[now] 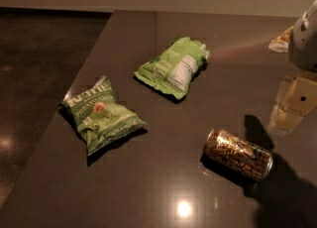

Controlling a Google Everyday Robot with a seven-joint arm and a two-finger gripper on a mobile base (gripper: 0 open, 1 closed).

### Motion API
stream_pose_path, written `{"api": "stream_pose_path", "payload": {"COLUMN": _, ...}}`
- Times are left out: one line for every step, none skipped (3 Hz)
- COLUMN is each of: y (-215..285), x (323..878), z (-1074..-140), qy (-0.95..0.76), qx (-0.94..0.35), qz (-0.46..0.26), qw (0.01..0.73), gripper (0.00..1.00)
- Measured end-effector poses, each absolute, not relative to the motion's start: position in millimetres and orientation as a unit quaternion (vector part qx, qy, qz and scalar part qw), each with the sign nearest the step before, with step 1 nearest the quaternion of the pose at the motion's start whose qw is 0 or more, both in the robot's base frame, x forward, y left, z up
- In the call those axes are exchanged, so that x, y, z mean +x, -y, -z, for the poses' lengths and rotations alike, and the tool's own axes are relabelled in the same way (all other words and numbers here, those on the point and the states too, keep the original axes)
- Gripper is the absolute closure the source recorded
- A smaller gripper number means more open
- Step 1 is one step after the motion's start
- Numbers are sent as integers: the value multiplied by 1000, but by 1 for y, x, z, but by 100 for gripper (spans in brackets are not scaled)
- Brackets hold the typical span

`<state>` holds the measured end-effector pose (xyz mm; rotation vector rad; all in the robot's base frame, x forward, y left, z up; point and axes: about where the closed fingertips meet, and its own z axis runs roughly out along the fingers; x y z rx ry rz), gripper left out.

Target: Pick orange can

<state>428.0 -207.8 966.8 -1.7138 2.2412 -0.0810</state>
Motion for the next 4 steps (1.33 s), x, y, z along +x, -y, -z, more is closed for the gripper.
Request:
{"api": "stream_pose_path", "payload": {"y": 190, "x": 408, "z": -949, "qy": -784, "qx": -602, "qz": 14, "qw": 155, "gripper": 0}}
{"api": "stream_pose_path", "payload": {"y": 173, "x": 392, "z": -928, "qy": -779, "qx": -610, "qz": 0, "qw": 148, "gripper": 0}}
{"api": "stream_pose_path", "payload": {"y": 164, "x": 385, "z": -904, "qy": -777, "qx": -615, "qz": -11, "qw": 137, "gripper": 0}}
{"api": "stream_pose_path", "payload": {"y": 160, "x": 379, "z": -879, "qy": -780, "qx": -616, "qz": -4, "qw": 109, "gripper": 0}}
